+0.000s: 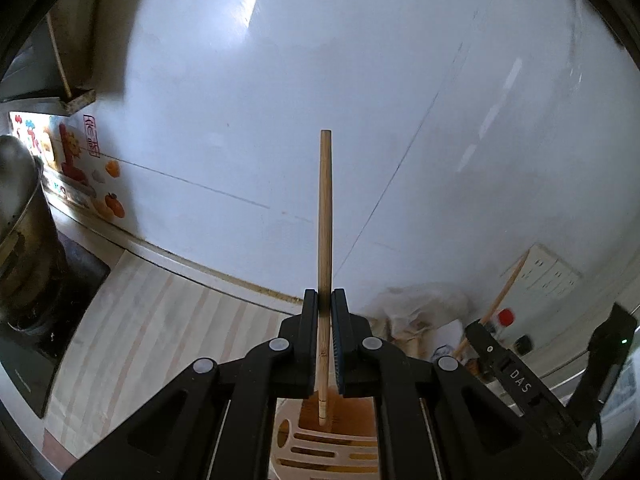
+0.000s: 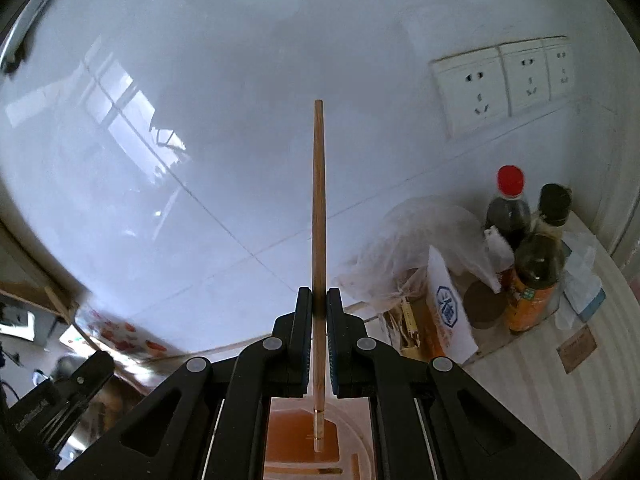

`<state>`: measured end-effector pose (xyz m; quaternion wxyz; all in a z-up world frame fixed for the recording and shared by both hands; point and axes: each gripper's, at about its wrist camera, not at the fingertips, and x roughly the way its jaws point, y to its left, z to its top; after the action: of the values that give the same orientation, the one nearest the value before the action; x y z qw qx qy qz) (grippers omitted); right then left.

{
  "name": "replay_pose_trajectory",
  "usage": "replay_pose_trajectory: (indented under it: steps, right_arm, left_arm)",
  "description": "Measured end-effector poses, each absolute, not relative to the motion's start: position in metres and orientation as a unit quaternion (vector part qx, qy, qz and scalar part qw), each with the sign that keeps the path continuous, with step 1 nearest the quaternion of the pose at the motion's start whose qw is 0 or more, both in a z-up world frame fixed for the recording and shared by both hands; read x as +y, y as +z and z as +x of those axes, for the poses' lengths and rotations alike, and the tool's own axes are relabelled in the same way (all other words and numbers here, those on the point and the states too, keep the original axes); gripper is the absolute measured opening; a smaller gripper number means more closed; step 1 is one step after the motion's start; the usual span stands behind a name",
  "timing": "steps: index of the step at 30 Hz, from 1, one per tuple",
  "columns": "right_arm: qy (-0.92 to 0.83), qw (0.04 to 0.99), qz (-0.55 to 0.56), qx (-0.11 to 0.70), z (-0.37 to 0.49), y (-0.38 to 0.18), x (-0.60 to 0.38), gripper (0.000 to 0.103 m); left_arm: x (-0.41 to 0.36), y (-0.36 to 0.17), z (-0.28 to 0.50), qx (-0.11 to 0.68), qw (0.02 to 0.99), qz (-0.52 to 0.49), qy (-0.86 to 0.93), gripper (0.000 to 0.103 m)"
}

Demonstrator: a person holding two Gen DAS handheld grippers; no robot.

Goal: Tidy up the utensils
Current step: 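Lift the chopsticks with both tools and lower them into the cream holder, then open both tools to release the chopsticks in the holder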

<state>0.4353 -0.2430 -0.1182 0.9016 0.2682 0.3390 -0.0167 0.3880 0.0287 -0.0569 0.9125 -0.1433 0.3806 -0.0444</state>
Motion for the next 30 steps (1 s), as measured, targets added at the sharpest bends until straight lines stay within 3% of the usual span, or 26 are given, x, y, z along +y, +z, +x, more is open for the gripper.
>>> replay_pose_trajectory:
  steps: [17,18,19,20,21,22,24,26,28,30]
  right_arm:
    - [0.03,0.896,0.197,0.397,0.421,-0.139,-0.213,0.009]
    - [0.032,0.893,0.197,0.403,0.42,-0.138,-0.213,0.011]
    - [0.032,0.892,0.196,0.407,0.417,-0.134,-0.214,0.022]
    - [0.031,0.891,0.198,0.407,0.411,-0.129,-0.217,0.04]
    - [0.03,0.892,0.204,0.403,0.405,-0.123,-0.222,0.048]
    - [0.029,0.893,0.21,0.397,0.398,-0.116,-0.227,0.057]
    - [0.019,0.896,0.216,0.387,0.38,-0.1,-0.238,0.061]
    - [0.012,0.899,0.221,0.379,0.361,-0.09,-0.247,0.066]
    - [-0.001,0.9,0.223,0.374,0.344,-0.083,-0.255,0.073]
    - [-0.007,0.9,0.232,0.368,0.323,-0.082,-0.263,0.084]
  left_arm:
    - [0.017,-0.069,0.376,0.434,0.891,-0.107,-0.082,0.007]
    - [0.018,-0.066,0.373,0.432,0.892,-0.104,-0.084,0.01]
    - [0.02,-0.06,0.366,0.427,0.895,-0.096,-0.081,0.013]
    - [0.021,-0.054,0.36,0.424,0.899,-0.085,-0.071,0.016]
    - [0.025,-0.047,0.352,0.42,0.903,-0.075,-0.059,0.03]
    - [0.029,-0.043,0.347,0.416,0.905,-0.071,-0.053,0.053]
    - [0.04,-0.035,0.332,0.405,0.911,-0.064,-0.033,0.08]
    - [0.051,-0.031,0.316,0.396,0.915,-0.067,-0.022,0.081]
    - [0.06,-0.033,0.301,0.4,0.914,-0.066,-0.011,0.098]
    - [0.066,-0.038,0.292,0.402,0.913,-0.069,-0.007,0.103]
